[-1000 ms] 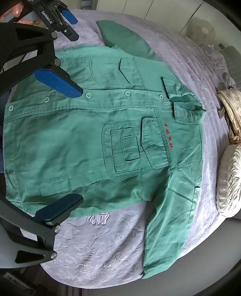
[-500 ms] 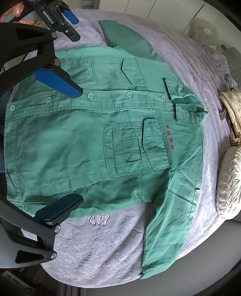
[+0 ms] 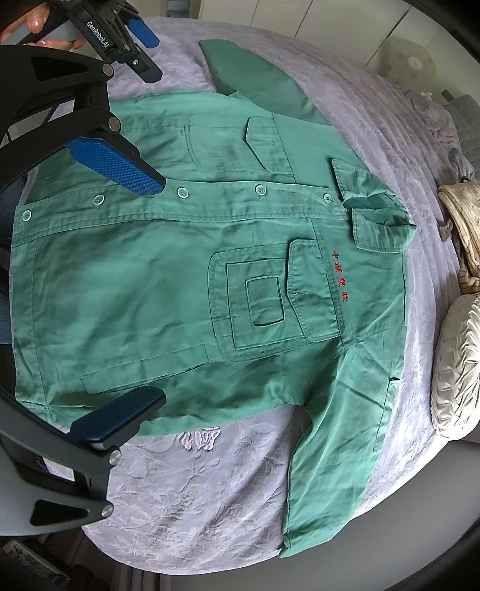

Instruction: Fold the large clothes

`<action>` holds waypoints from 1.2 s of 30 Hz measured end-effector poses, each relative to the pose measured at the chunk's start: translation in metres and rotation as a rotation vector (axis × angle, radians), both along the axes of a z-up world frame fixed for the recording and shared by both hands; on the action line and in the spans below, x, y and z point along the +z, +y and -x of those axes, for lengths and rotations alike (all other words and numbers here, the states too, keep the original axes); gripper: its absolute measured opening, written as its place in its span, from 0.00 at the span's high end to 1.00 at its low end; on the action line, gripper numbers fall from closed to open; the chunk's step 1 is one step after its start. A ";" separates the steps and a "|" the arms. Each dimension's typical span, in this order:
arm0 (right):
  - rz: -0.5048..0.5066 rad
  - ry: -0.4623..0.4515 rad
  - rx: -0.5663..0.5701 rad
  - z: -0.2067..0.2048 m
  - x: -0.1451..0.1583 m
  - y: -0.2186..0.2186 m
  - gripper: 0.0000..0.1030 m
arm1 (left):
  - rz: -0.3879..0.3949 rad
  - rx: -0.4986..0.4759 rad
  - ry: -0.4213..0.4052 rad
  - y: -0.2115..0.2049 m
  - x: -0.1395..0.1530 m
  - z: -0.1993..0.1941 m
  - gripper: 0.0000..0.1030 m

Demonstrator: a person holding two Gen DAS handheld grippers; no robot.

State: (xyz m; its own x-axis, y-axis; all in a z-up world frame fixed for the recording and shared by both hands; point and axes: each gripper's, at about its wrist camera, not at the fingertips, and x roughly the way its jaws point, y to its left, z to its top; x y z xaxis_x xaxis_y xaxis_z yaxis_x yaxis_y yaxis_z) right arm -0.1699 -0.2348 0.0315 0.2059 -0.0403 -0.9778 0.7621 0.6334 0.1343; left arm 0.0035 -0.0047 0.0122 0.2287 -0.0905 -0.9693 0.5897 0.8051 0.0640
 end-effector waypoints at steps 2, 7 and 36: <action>0.001 0.001 0.003 -0.001 0.000 0.001 0.00 | -0.001 0.000 0.000 0.000 0.000 0.000 0.00; 0.002 0.002 0.005 -0.002 0.001 0.002 0.00 | 0.000 0.000 0.000 0.000 0.000 0.000 0.00; 0.011 0.002 0.011 -0.005 0.003 0.005 0.00 | -0.002 0.000 0.002 0.001 0.001 0.000 0.00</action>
State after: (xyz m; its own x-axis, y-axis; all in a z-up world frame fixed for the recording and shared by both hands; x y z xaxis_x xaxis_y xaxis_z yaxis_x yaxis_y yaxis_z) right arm -0.1647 -0.2299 0.0348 0.2039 -0.0492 -0.9778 0.7555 0.6430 0.1252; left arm 0.0038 -0.0042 0.0128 0.2270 -0.0888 -0.9698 0.5899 0.8049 0.0643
